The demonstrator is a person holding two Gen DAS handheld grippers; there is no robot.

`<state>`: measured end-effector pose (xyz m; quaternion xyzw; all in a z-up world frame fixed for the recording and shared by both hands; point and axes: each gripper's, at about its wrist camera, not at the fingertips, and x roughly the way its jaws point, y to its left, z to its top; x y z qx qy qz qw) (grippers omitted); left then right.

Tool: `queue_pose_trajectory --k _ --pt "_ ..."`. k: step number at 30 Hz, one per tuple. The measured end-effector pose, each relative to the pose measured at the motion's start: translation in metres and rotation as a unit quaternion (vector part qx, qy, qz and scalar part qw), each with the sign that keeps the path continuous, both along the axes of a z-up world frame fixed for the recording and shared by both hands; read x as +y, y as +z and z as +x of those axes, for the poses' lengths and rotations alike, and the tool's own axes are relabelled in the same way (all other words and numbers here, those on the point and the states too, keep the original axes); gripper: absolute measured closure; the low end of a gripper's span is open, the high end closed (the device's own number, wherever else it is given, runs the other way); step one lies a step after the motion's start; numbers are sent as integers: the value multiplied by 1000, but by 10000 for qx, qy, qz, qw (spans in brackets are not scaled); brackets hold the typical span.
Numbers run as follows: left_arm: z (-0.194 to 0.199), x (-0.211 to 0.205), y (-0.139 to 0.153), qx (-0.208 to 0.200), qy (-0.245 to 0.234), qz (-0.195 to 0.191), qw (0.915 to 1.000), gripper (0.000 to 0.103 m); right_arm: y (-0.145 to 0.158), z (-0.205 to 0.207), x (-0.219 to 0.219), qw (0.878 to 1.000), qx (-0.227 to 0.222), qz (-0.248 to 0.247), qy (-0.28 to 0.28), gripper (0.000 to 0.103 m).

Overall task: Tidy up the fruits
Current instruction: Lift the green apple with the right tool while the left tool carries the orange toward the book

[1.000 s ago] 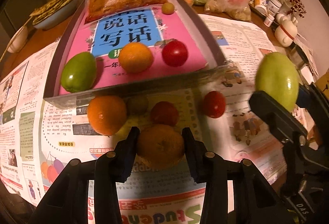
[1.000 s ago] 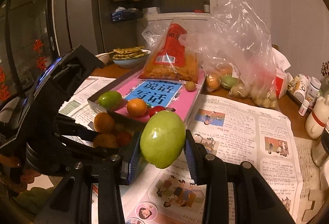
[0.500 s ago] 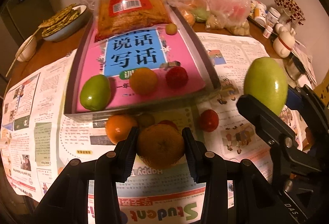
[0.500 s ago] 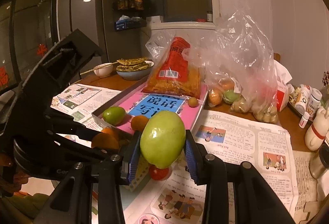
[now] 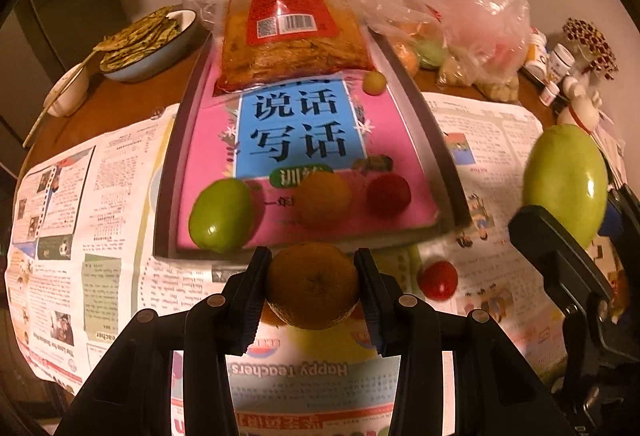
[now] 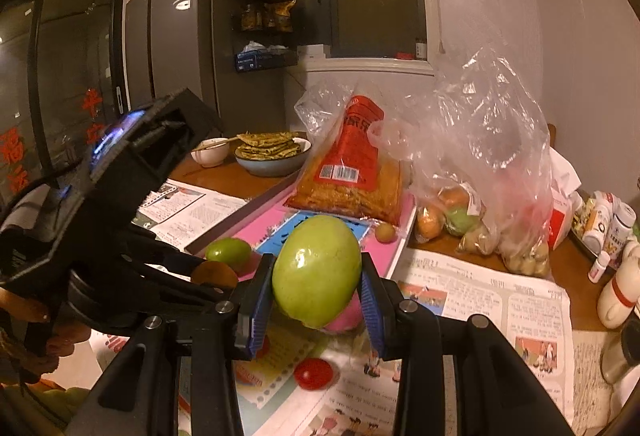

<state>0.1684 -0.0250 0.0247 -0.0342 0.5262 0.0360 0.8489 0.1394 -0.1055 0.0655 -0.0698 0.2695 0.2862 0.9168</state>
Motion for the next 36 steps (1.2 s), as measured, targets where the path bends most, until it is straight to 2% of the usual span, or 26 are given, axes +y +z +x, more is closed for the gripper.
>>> queue_pose_trajectory --k 11,28,36 --pt "24 -1 -11 127 42 5 9999 59 -3 17 2 9999 86 -27 71 63" --pt "42 2 -17 81 89 -73 9999 59 -18 32 6 9994 328 -90 81 63" --pt "41 7 -22 16 21 -300 9995 59 -25 36 11 9988 461 -182 41 63"
